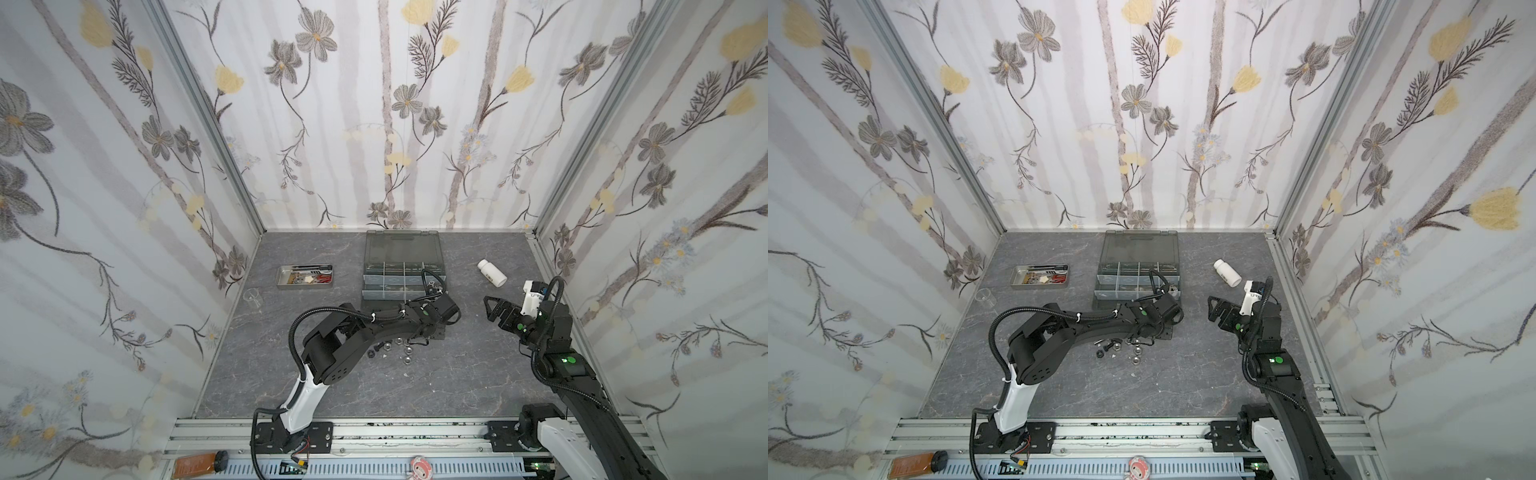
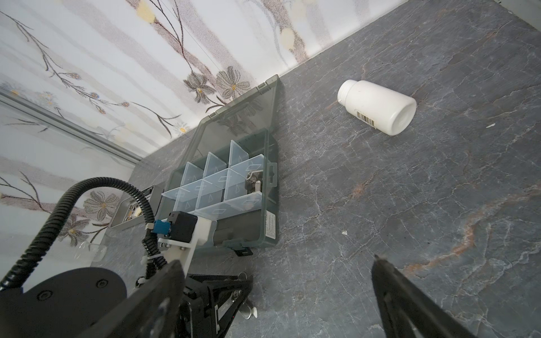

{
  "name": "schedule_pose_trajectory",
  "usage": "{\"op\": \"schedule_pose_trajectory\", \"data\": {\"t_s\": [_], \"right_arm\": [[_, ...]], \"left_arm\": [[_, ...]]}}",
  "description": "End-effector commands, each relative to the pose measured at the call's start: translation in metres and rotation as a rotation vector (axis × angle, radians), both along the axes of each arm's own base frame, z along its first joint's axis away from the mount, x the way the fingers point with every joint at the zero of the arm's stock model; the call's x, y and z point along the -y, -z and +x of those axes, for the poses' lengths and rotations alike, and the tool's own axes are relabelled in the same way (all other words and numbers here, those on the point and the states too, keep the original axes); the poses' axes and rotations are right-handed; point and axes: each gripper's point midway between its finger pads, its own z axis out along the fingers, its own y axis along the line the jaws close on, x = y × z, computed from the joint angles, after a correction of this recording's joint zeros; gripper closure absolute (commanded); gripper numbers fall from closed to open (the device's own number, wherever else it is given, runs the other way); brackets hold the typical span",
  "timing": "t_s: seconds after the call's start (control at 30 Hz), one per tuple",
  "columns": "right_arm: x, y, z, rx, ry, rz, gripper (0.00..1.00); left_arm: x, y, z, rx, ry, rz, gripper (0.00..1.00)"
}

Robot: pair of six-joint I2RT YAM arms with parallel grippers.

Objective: Sort the screws and nuts into containers
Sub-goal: Pick up the nut at the center of the table.

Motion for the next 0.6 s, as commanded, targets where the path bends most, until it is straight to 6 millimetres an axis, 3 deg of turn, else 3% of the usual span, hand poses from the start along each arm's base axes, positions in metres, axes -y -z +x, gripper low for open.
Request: {"op": "schedule_pose_trajectory", "data": {"t_s": [0.0,0.4,0.57], "right_arm": [[0.001,-0.005,0.002,0.026,0.006,-0.003,0.0],[0.001,-0.006,0.002,0.03,0.007,-0.001,0.0],[0.001,-0.004,0.002,0.027,0.006,0.001,0.0]], "left_arm": [[-0.011,0.01,-0.014,-0.055,0.006,0.049,0.69],[-0.017,0.01,-0.028,-0.061,0.008,0.06,0.64],[-0.016,0.009,-0.023,-0.047,0.009,0.069,0.66]]}}
